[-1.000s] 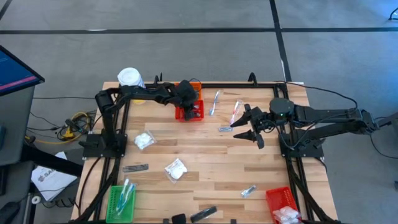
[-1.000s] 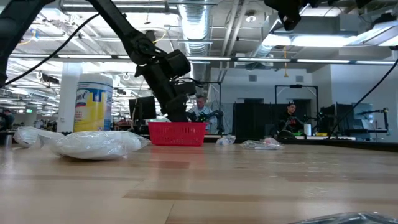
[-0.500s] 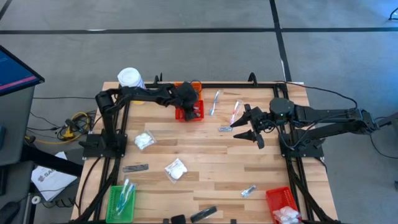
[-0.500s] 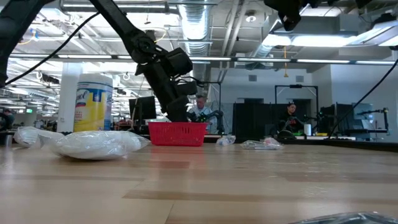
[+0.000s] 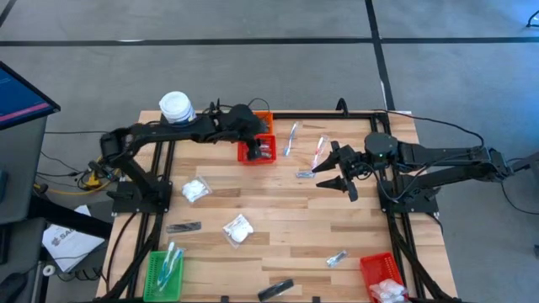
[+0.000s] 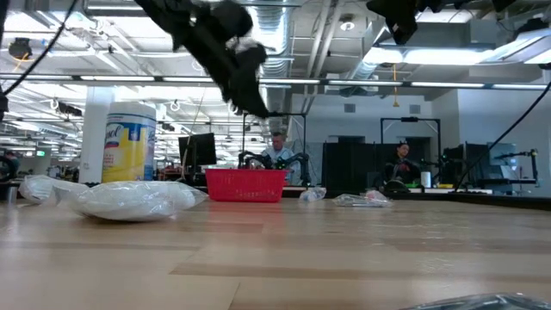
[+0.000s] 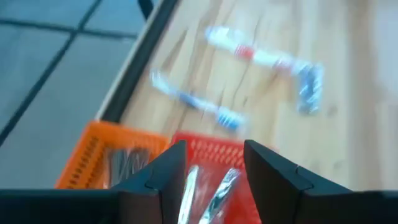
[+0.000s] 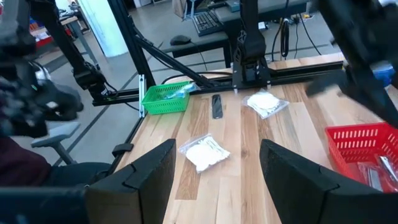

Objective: Pick & Place Travel size toiletries
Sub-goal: Put the red toothbrush into the green basket

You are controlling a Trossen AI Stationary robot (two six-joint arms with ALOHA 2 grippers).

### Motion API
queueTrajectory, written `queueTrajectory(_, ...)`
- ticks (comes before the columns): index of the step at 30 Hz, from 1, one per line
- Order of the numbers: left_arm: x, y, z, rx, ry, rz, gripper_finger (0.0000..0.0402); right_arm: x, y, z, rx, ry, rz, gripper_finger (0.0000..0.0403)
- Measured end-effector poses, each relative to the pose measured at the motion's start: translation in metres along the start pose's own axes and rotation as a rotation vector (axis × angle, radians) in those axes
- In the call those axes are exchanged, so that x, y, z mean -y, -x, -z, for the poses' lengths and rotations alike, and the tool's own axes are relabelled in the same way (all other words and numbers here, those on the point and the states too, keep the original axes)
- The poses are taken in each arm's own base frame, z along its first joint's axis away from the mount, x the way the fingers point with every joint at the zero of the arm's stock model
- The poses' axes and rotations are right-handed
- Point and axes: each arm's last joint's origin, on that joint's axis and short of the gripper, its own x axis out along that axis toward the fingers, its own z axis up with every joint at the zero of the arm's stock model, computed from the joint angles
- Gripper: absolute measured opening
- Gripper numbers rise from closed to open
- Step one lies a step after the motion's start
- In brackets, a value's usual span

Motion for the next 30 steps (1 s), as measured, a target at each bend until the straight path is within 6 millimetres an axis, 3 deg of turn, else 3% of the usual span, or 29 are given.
queueTrajectory(8, 0.018, 0.06, -0.025, 0.183, -0.009, 0.032, 0.0155, 0.0, 0.0, 0.0, 0.0, 0.0, 0.0, 0.0225)
queueTrajectory(14, 0.042, 0.087, -0.032, 0.246, 0.019, 0.108, 0.0155, 0.0, -0.001, 0.008, -0.08, 0.031, 0.002, 0.0225)
queueTrajectory(19, 0.074, 0.096, -0.033, 0.256, 0.029, 0.207, 0.0155, 0.004, -0.01, 0.022, -0.219, 0.107, 0.016, 0.0225)
queueTrajectory(23, 0.098, 0.102, -0.032, 0.262, 0.027, 0.264, 0.0155, 0.012, -0.027, 0.037, -0.333, 0.054, 0.054, 0.0225)
queueTrajectory(27, 0.122, 0.101, -0.019, 0.249, -0.008, 0.249, 0.0155, 0.022, -0.046, 0.051, -0.425, -0.004, 0.092, 0.0225)
queueTrajectory(30, 0.135, 0.098, -0.007, 0.246, -0.029, 0.22, 0.0155, 0.038, -0.053, 0.051, -0.516, -0.053, 0.228, 0.022)
